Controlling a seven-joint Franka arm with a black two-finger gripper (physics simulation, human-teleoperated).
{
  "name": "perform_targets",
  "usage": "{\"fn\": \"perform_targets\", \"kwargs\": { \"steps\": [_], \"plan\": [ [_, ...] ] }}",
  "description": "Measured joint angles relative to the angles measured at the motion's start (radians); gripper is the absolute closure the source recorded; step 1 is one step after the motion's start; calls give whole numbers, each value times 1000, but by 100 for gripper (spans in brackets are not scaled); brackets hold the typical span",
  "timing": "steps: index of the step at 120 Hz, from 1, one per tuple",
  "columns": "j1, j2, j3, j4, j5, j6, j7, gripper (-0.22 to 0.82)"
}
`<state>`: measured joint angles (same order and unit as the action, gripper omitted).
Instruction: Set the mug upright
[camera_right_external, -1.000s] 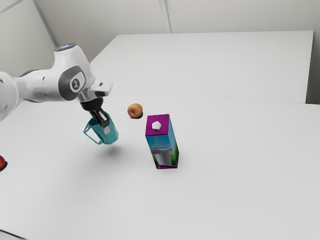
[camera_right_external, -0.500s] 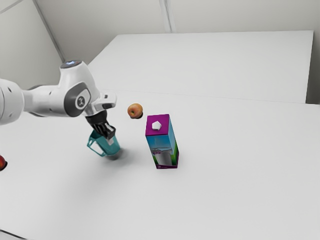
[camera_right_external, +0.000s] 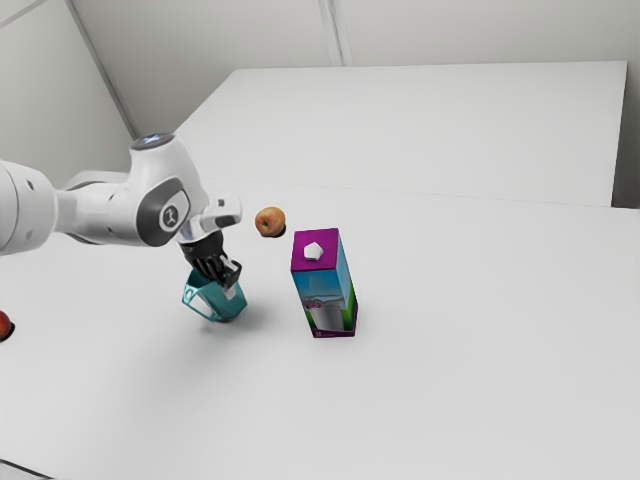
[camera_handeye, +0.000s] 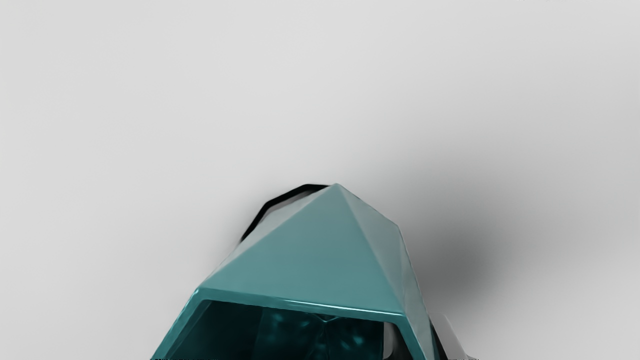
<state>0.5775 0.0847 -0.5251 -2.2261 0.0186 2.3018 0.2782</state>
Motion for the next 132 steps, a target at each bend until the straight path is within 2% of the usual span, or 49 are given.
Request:
{"fn": "perform_targets", "kwargs": {
  "steps": [34,63,77,103,108,122,132],
  "plan": [
    [2,-19,-20,-1,-11,9,-13,42],
    [7,-99,-32,32,-13,-51,-19,27],
    [10,-133,-40,111,-15,-135,-20,20],
    [-15,-128,-41,323,-30,-298,-34,7],
    [-62,-122,1,375,-29,-331,-38,6],
    [-352,-100,279,512,-23,-438,-57,3],
    [-457,-76,379,591,-19,-512,-70,2]
  ]
}}
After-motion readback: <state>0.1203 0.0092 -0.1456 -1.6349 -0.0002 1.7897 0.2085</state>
